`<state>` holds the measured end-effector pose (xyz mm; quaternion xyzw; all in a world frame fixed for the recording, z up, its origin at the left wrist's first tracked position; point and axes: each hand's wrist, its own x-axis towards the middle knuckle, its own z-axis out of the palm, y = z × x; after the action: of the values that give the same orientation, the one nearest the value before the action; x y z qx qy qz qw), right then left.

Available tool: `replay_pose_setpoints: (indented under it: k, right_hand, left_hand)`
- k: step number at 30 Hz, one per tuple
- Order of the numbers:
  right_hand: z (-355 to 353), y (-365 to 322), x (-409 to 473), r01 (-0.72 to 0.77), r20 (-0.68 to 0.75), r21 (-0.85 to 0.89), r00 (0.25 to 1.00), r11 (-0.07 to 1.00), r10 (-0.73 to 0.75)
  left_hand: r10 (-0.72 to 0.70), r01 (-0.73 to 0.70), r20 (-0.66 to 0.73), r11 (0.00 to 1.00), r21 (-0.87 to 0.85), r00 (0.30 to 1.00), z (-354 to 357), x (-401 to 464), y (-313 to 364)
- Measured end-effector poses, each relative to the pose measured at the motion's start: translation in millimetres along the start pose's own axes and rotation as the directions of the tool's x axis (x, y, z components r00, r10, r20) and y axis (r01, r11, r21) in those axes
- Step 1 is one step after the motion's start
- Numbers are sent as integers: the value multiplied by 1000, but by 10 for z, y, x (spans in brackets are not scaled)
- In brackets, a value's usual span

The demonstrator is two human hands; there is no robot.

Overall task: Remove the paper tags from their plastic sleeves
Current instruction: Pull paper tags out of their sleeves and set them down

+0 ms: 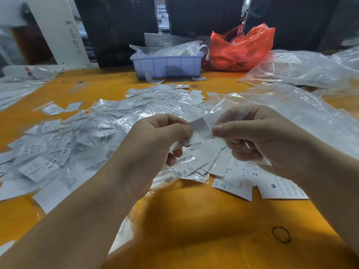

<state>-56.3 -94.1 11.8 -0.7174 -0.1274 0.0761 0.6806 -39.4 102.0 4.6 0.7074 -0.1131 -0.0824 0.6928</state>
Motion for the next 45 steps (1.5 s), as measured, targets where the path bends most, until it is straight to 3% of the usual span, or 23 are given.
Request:
replay_pose_setpoints:
  k: [20, 45]
  right_hand:
    - [42, -11, -10, -27, 24, -33, 999, 999, 28]
    - [50, -16, -12, -53, -1, -63, 999, 997, 53]
  left_hand:
    - [-41, 39, -31, 995, -89, 999, 8, 3, 6]
    - [-30, 30, -1, 997, -68, 1000, 3, -7, 21]
